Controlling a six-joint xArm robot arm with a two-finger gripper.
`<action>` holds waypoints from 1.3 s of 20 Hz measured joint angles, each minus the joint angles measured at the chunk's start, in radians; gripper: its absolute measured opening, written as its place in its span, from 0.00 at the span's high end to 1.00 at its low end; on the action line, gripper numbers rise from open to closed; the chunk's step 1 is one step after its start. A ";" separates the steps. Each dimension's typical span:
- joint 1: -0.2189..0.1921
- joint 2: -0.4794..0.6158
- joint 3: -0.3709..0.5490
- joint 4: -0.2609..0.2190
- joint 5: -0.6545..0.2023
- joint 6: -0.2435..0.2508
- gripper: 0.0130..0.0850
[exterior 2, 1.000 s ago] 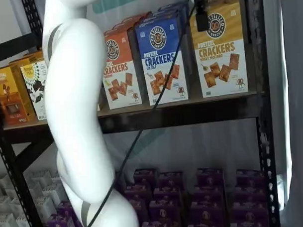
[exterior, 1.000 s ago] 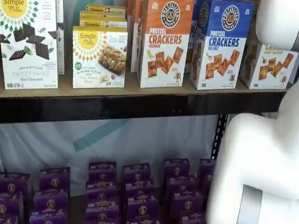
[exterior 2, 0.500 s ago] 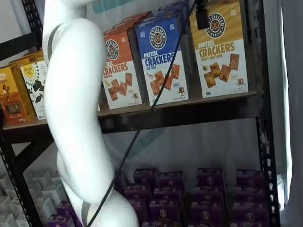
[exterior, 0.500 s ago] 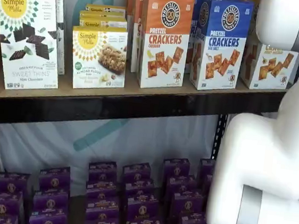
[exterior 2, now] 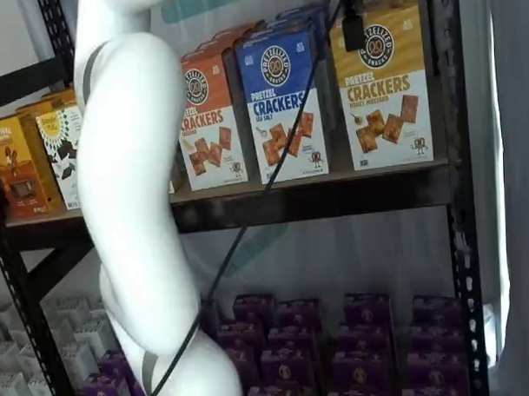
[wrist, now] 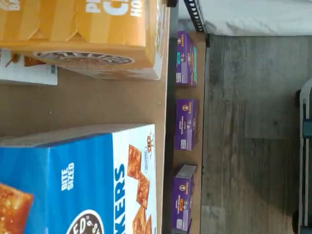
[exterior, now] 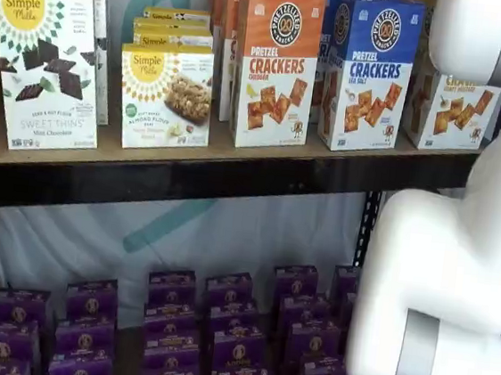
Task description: Retrieve the yellow and white box located on the top shelf, the sixth one from the left
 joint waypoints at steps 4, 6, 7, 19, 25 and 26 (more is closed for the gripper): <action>-0.003 -0.001 0.000 0.002 0.001 -0.003 0.28; -0.006 -0.001 -0.001 0.003 0.003 -0.004 0.28; -0.007 0.000 -0.003 0.005 0.005 -0.005 0.28; -0.018 -0.003 -0.007 0.011 0.016 -0.012 0.33; -0.026 -0.004 -0.011 0.017 0.027 -0.016 0.33; -0.029 -0.004 -0.014 0.020 0.032 -0.016 0.33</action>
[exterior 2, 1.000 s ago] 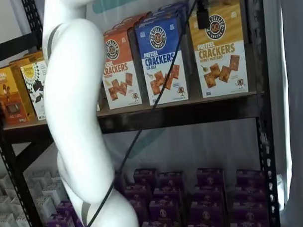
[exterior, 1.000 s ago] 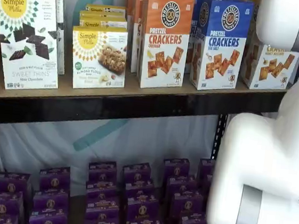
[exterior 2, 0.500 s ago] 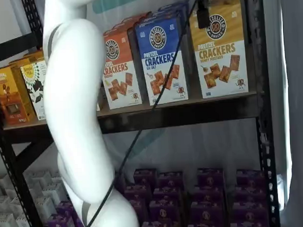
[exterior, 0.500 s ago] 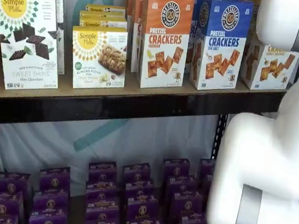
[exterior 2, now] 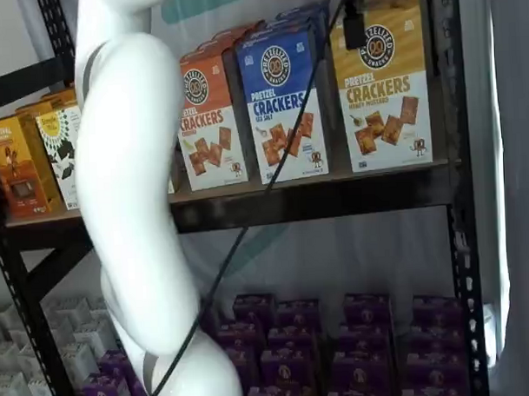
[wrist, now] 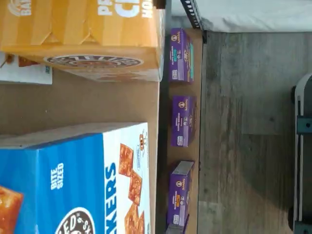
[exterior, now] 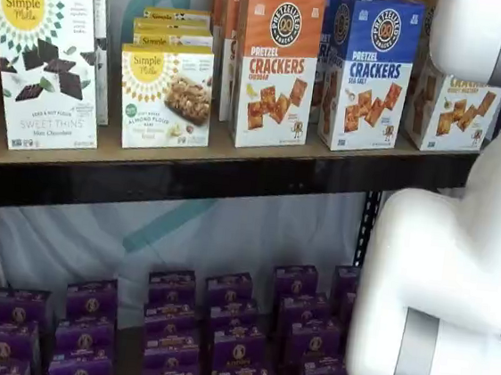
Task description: Retrieve the yellow and white box located on the top shelf, the sixth one from the left
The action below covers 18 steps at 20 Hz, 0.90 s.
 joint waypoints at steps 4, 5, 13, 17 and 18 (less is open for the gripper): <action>-0.008 0.001 -0.007 0.009 0.011 -0.003 0.33; -0.009 0.001 -0.007 0.009 0.012 -0.003 0.33; -0.019 -0.009 -0.010 0.018 0.036 -0.006 0.33; -0.034 -0.033 0.001 0.030 0.053 -0.013 0.33; -0.038 -0.039 0.003 0.032 0.059 -0.015 0.33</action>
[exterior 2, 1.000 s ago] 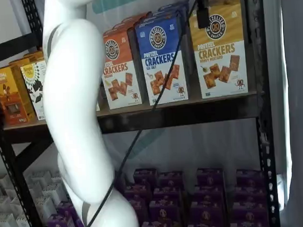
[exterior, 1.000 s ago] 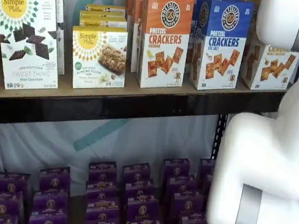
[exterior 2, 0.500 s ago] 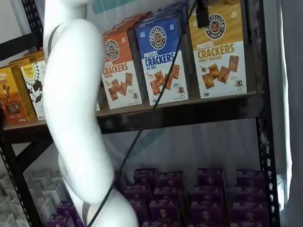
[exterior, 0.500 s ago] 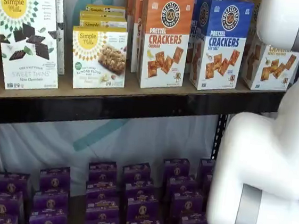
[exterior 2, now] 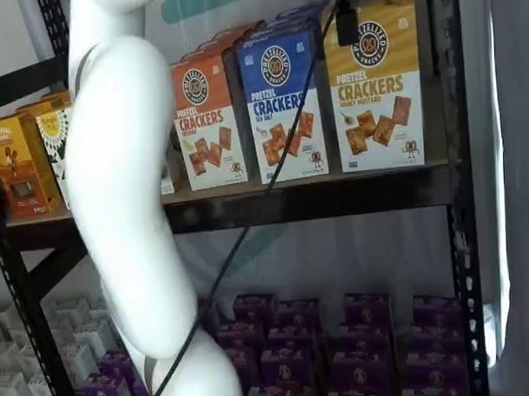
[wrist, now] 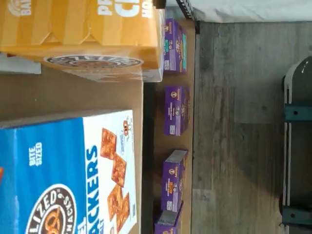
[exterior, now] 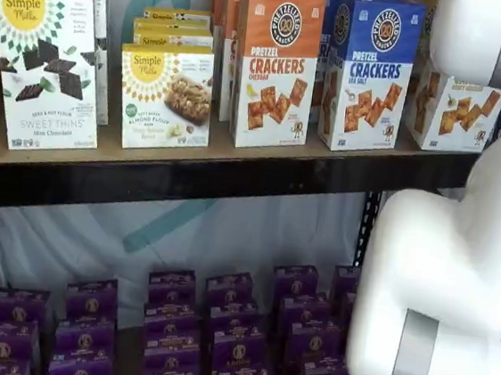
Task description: Retrieve the yellow and white box located on the top shelf, the sixth one from the left
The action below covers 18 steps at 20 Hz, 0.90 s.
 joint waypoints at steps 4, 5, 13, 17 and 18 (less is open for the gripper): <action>-0.018 -0.028 0.019 0.002 0.016 -0.014 0.33; -0.021 -0.035 0.024 0.000 0.023 -0.018 0.33; -0.049 -0.125 0.109 0.012 0.063 -0.035 0.33; -0.046 -0.192 0.186 0.011 0.058 -0.033 0.33; -0.041 -0.206 0.203 0.005 0.056 -0.032 0.33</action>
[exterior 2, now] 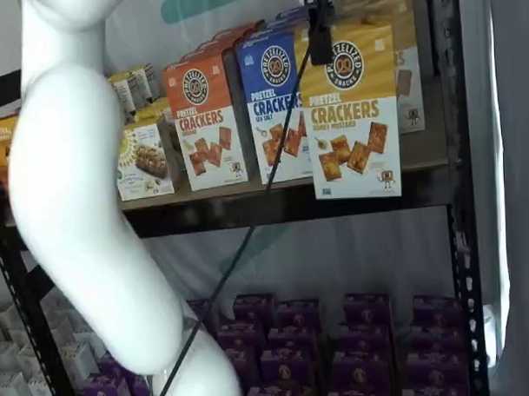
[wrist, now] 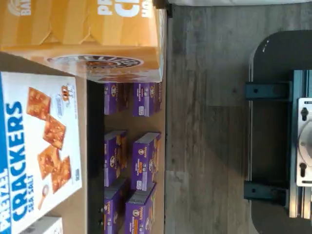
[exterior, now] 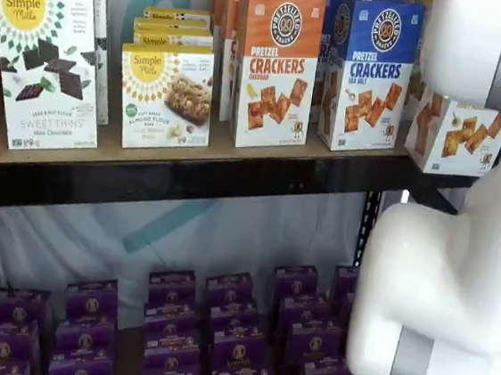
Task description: Retrieve the yellow and white box located on the top shelf, the sixth one from the left
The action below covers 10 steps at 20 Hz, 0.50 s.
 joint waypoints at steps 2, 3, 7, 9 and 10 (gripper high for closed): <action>0.010 -0.033 0.038 -0.011 0.001 0.004 0.33; 0.015 -0.050 0.059 -0.017 0.000 0.007 0.33; 0.032 -0.103 0.120 -0.035 0.002 0.016 0.33; 0.044 -0.133 0.154 -0.045 0.004 0.023 0.33; 0.050 -0.147 0.171 -0.049 0.004 0.027 0.33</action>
